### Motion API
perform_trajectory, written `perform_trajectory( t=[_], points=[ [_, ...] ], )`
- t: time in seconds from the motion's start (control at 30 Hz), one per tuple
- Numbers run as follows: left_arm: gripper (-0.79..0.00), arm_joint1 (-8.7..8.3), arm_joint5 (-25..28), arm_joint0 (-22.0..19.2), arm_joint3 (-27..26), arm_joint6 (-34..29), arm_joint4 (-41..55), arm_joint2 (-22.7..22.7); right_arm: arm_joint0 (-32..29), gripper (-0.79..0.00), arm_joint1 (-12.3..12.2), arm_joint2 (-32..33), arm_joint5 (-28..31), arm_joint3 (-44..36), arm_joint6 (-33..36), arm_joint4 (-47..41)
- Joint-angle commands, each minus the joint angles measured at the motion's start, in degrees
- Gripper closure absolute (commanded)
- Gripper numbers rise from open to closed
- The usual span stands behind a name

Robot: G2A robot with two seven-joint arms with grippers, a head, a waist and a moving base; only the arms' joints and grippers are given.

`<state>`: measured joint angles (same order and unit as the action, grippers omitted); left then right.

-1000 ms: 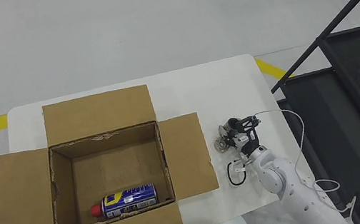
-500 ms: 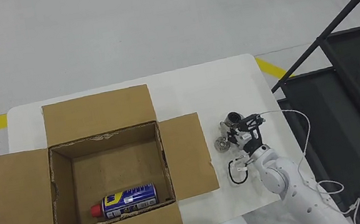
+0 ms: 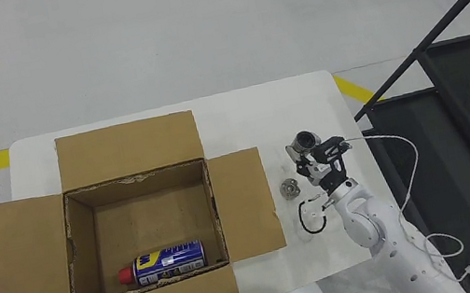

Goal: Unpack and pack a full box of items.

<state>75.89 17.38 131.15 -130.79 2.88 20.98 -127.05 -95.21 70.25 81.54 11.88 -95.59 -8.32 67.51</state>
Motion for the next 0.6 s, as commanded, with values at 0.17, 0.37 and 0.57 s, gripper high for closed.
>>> perform_trajectory(
  t=[0.17, 0.37, 0.57],
  points=[
    [-0.785, 0.0, 0.0, 0.0, 0.0, 0.0, 0.0, 0.0, -1.51, 0.0, -0.32, 1.82, 0.31, -7.75, 0.11, 1.69],
    [-0.785, 0.0, 0.0, 0.0, 0.0, 0.0, 0.0, 0.0, -1.62, 0.0, -0.48, 1.84, 1.29, -12.58, 2.11, 3.36],
    [-0.785, 0.0, 0.0, 0.0, 0.0, 0.0, 0.0, 0.0, -0.21, 0.0, -0.49, -0.41, 3.51, -15.63, 4.81, 5.2]
  ],
)
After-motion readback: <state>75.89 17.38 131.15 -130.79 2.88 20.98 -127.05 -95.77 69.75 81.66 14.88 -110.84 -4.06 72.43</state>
